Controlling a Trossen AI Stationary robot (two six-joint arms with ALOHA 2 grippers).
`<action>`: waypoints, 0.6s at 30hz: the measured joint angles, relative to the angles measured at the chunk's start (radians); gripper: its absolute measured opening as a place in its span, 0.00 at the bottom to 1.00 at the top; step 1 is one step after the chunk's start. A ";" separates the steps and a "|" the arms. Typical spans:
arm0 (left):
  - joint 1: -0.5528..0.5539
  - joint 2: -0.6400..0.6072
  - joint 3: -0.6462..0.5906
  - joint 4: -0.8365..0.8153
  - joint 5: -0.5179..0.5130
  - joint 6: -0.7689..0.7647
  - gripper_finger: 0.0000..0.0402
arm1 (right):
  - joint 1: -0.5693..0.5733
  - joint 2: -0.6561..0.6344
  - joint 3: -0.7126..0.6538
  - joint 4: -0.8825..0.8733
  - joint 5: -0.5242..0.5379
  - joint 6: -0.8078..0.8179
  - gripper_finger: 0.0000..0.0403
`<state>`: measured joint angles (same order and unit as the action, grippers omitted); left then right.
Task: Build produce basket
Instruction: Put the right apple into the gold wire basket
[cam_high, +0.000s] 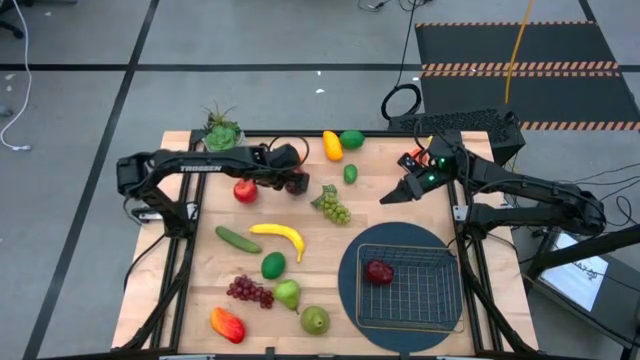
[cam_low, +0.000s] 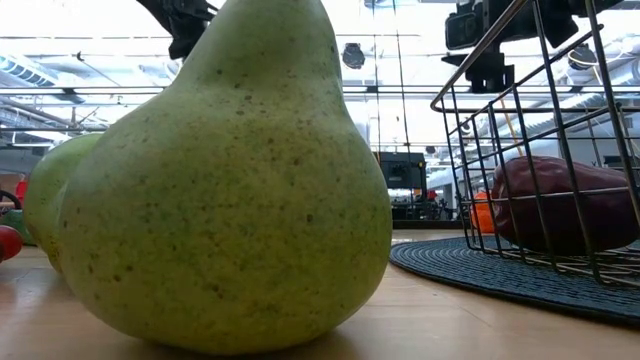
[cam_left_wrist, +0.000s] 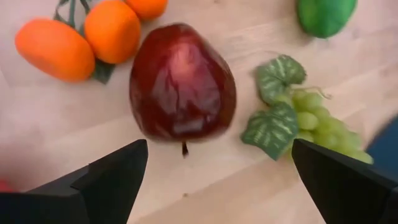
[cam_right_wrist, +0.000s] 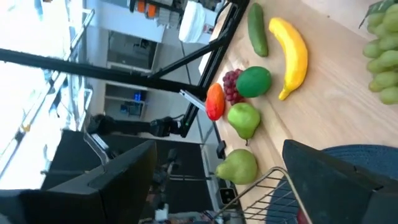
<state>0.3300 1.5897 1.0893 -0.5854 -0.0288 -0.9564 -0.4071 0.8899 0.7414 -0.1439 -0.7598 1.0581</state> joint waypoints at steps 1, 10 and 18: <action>0.007 0.008 0.000 0.004 0.000 0.015 1.00 | -0.002 0.001 0.000 0.002 0.002 0.008 0.85; 0.044 0.092 0.000 0.057 0.002 0.103 1.00 | -0.005 0.001 0.000 0.005 0.057 0.051 0.85; 0.056 0.145 -0.001 0.101 0.003 0.166 1.00 | -0.005 0.001 0.000 0.005 0.083 0.063 0.85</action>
<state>0.3859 1.7350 1.0885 -0.4848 -0.0261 -0.7908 -0.4118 0.8913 0.7414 -0.1390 -0.6773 1.1211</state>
